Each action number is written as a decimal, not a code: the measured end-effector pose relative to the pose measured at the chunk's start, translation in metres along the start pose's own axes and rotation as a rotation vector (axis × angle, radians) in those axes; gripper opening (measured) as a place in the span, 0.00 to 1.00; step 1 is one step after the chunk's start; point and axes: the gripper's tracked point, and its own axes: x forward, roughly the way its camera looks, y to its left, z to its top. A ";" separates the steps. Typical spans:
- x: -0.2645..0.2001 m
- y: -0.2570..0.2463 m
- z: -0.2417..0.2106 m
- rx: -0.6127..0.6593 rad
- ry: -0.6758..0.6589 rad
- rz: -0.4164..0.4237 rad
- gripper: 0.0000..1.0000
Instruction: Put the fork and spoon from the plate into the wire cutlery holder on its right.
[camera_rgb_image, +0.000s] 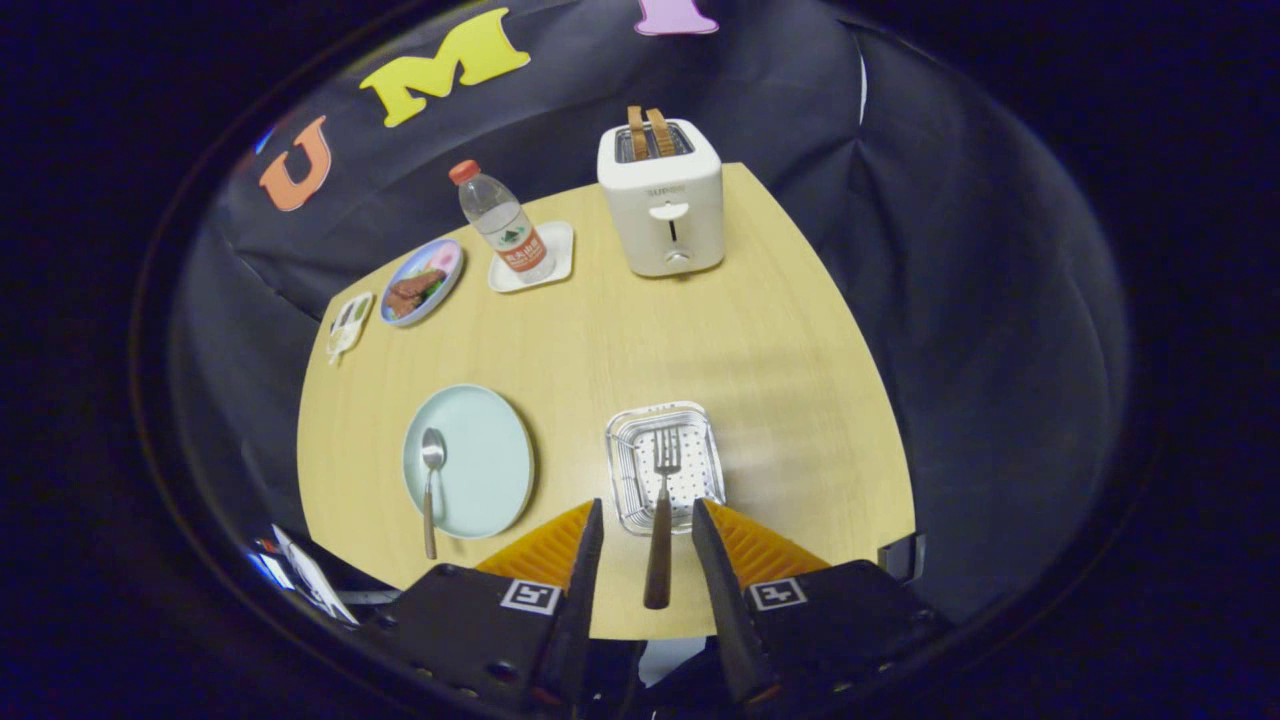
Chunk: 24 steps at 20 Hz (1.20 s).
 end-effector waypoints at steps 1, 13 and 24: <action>0.000 0.005 0.003 -0.003 -0.039 0.007 0.54; 0.044 0.122 -0.053 -0.216 -0.094 0.045 0.97; 0.106 0.215 -0.092 -0.163 -0.085 0.045 0.95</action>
